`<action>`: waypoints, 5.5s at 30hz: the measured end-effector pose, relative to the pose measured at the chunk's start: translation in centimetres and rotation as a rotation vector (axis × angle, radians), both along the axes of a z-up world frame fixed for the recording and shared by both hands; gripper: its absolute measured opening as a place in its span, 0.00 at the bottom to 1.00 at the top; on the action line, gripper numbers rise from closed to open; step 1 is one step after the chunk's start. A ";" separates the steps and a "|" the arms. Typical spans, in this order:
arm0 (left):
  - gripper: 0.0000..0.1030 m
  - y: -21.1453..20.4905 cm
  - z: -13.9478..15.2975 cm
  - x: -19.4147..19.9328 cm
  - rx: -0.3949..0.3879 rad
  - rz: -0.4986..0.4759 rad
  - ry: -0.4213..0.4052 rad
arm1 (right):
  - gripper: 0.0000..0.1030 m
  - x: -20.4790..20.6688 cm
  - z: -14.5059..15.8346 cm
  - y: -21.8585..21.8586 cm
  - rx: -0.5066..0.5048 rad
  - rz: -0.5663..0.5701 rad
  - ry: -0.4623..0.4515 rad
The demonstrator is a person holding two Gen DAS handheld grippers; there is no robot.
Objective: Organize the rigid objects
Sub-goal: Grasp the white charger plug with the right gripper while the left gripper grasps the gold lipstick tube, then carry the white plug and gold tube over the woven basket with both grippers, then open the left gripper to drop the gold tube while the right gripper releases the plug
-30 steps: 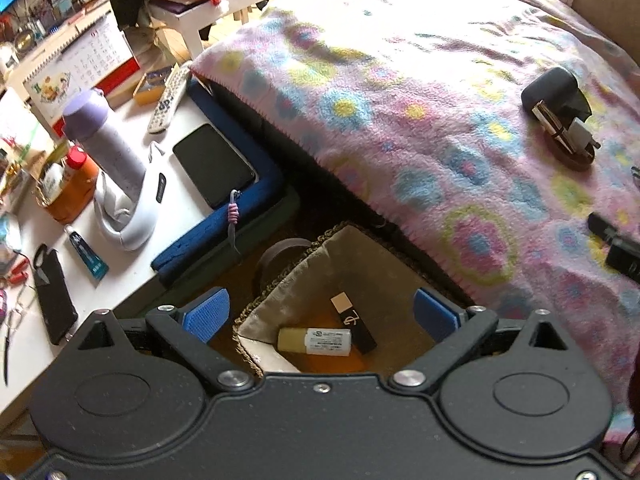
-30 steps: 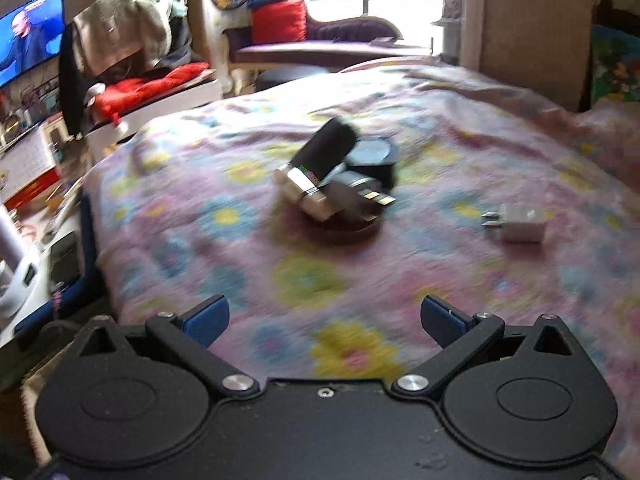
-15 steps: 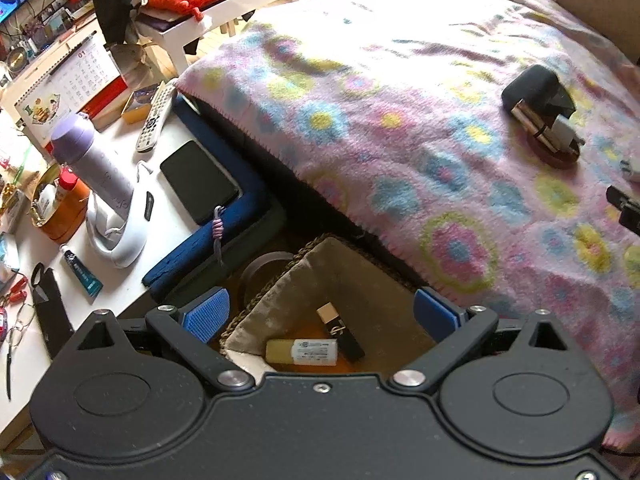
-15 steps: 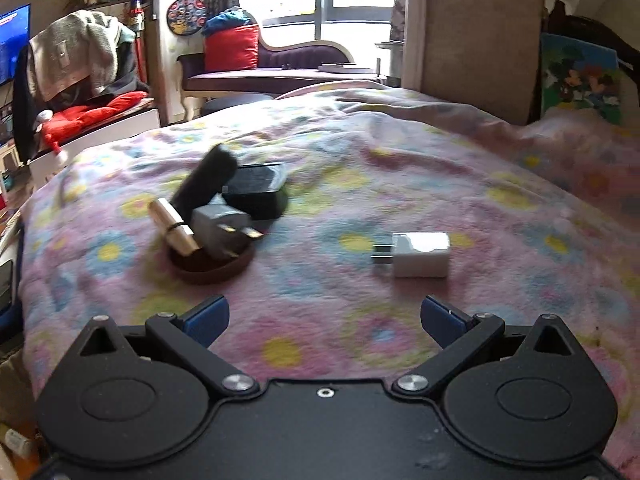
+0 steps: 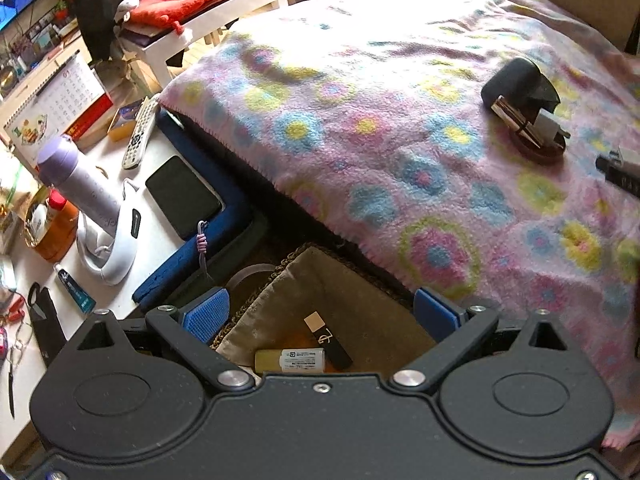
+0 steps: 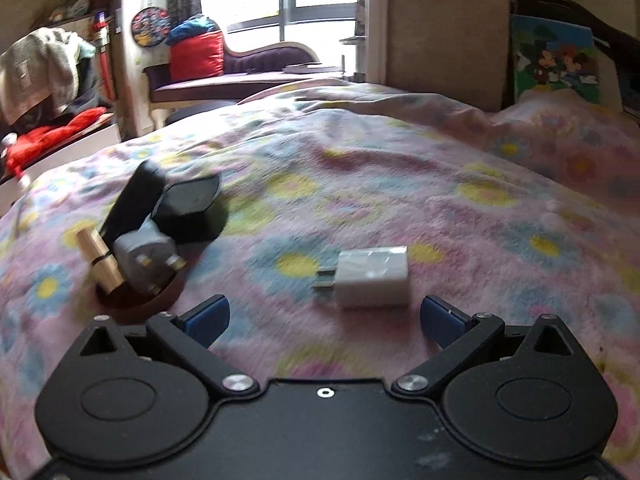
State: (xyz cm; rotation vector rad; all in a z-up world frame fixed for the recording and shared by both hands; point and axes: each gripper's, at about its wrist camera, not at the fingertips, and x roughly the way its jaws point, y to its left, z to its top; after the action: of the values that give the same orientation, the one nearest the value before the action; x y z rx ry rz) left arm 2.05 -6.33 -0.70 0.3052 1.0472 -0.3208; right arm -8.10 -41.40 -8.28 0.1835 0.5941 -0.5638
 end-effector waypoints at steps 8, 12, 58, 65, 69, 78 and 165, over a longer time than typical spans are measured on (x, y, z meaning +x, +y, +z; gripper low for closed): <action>0.94 -1.6 0.9 -0.6 -0.020 -0.075 -0.033 | 0.62 1.7 -0.4 -1.4 -0.068 -0.080 0.031; 0.93 -4.5 1.0 0.5 -0.011 -0.129 -0.011 | 0.55 1.2 -0.6 -1.4 -0.073 -0.087 -0.006; 0.94 -21.7 -4.9 4.0 0.100 -0.584 -0.312 | 0.55 -1.9 -1.2 -4.4 0.125 -0.072 -0.265; 0.91 -23.2 -5.8 4.7 0.118 -0.629 -0.302 | 0.55 -2.0 -1.3 -4.5 0.126 -0.072 -0.267; 0.76 -23.2 -5.9 5.1 0.080 -0.657 -0.268 | 0.55 -2.0 -1.3 -4.5 0.129 -0.072 -0.269; 0.66 -22.2 -5.0 5.5 0.010 -0.608 -0.240 | 0.55 -2.0 -1.3 -4.6 0.134 -0.076 -0.280; 0.65 9.2 -2.3 2.1 -0.160 0.279 0.250 | 0.53 1.0 3.2 21.8 0.432 0.566 0.245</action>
State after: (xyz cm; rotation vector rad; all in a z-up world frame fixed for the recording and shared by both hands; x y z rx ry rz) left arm 4.18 2.89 -3.05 -0.0281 1.2844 -0.1917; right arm -7.13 -19.60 -5.06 0.3406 0.9608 0.0999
